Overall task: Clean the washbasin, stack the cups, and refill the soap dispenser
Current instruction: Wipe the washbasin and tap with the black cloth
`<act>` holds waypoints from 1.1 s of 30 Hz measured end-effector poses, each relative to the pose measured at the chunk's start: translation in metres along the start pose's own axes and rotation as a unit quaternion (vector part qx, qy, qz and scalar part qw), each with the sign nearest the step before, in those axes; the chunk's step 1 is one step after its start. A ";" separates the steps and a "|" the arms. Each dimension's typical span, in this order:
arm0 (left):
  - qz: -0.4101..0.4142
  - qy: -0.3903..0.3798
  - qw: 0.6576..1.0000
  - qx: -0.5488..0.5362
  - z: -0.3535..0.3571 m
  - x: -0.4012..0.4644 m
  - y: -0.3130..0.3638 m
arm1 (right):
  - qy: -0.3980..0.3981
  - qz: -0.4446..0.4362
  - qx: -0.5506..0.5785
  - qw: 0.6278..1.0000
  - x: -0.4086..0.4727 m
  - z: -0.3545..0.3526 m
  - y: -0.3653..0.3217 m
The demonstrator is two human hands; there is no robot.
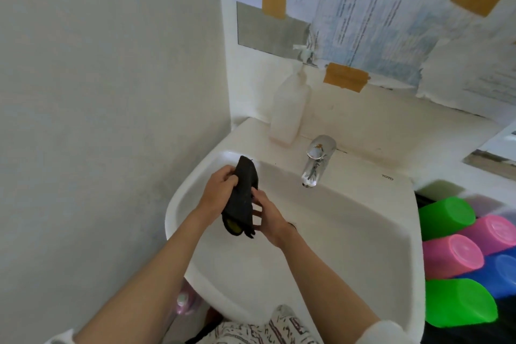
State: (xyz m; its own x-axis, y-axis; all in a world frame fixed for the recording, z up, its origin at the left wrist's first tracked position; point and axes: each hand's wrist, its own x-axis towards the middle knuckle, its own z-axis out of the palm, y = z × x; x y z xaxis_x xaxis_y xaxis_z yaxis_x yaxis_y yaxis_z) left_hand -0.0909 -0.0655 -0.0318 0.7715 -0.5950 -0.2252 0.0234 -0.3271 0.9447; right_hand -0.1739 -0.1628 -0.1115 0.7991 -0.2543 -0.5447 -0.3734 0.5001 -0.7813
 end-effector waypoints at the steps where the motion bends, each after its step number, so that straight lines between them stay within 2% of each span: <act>1: 0.007 0.010 1.000 -0.002 -0.003 0.000 0.002 | 0.005 0.009 0.008 1.000 0.002 0.003 -0.002; 5: 0.032 0.069 0.997 -0.013 -0.016 0.005 0.013 | 0.014 -0.010 -0.014 1.000 0.009 0.020 -0.017; 8: 0.038 0.143 0.988 -0.042 -0.025 0.008 0.017 | 0.063 -0.101 -0.103 0.987 0.017 0.032 -0.038; 12: 0.019 0.239 0.967 -0.090 -0.032 0.012 0.012 | 0.176 -0.224 -0.162 0.945 0.033 0.043 -0.066; 16: -0.016 0.184 0.977 -0.104 -0.026 0.021 0.005 | 0.330 -0.290 -0.257 0.861 0.037 0.044 -0.088; 19: -0.027 0.137 0.983 -0.119 -0.010 0.028 0.008 | 0.416 -0.321 -0.319 0.789 0.032 0.039 -0.095; 22: -0.028 0.094 0.992 -0.081 0.004 0.038 0.010 | 0.486 -0.308 -0.381 0.724 0.027 0.028 -0.090; 25: -0.034 0.049 0.998 -0.022 0.017 0.050 0.007 | 0.488 -0.251 -0.453 0.703 0.032 0.011 -0.074; 28: -0.031 0.015 0.999 0.011 0.028 0.058 0.001 | 0.486 -0.220 -0.541 0.650 0.044 0.002 -0.058; 33: -0.012 0.036 0.996 0.079 0.031 0.065 -0.005 | 0.450 -0.193 -0.576 0.655 0.051 0.009 -0.035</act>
State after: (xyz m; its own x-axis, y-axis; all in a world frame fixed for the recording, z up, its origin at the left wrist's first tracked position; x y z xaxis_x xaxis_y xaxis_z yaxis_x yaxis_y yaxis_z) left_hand -0.0601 -0.1253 -0.0591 0.8160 -0.5326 -0.2248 -0.0528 -0.4560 0.8884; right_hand -0.1161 -0.1857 -0.1089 0.5313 -0.8216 0.2068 -0.7470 -0.5694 -0.3431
